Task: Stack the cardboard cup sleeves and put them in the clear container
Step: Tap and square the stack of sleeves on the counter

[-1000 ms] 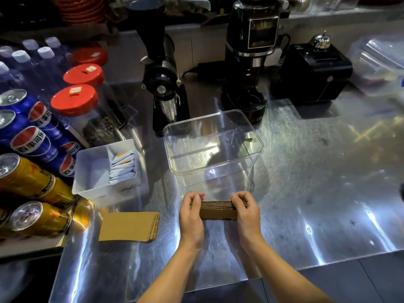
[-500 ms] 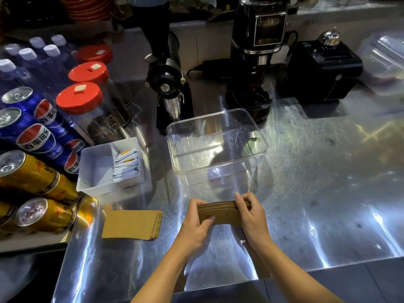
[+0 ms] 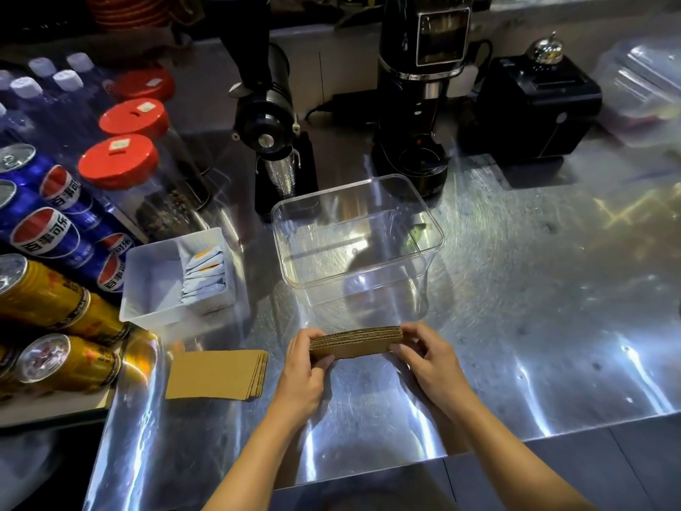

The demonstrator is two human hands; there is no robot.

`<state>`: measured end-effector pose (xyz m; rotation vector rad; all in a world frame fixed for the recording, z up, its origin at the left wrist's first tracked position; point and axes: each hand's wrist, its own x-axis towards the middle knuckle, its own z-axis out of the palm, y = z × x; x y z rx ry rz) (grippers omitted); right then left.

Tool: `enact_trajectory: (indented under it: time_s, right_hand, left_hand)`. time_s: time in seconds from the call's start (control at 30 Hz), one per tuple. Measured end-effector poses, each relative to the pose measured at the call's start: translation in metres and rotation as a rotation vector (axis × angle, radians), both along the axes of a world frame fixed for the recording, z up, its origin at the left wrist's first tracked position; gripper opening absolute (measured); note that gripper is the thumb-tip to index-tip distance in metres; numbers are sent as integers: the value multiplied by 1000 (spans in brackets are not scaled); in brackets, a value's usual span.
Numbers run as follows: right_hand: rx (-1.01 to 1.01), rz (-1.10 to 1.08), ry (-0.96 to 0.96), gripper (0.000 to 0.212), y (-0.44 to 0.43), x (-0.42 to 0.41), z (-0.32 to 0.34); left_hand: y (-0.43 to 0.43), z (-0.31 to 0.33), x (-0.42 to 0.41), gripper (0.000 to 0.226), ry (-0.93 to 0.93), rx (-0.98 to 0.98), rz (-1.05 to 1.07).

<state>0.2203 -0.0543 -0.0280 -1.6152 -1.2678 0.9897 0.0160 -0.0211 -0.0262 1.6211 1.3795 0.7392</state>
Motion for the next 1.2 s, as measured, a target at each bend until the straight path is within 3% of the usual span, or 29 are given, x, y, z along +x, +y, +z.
enact_trajectory:
  time_s: [0.17,0.33,0.47,0.6,0.7,0.83,1.2]
  right_hand:
    - [-16,-1,25,24,4,-4,3]
    - [10,36,111,13,13,-12,13]
    - [49,77,208,19,25,-32,29]
    - [49,144,280,23,30,-65,43]
    - [-34,176,362,19,31,-94,49]
    - [-250,191,401,16,35,-132,51]
    - [-452,175,279,15,46,-180,32]
  left_hand:
    - [-1,5,1,34,-35,3,71]
    - [1,26,-12,46,-147,58,249]
    - [8,47,-34,52,-213,85,326]
    - [8,60,-67,40,-192,117,393]
    - [9,65,-95,36,-212,84,467]
    - [14,65,-130,33,-250,-126,537]
    - [23,36,-175,30,107,-253,565]
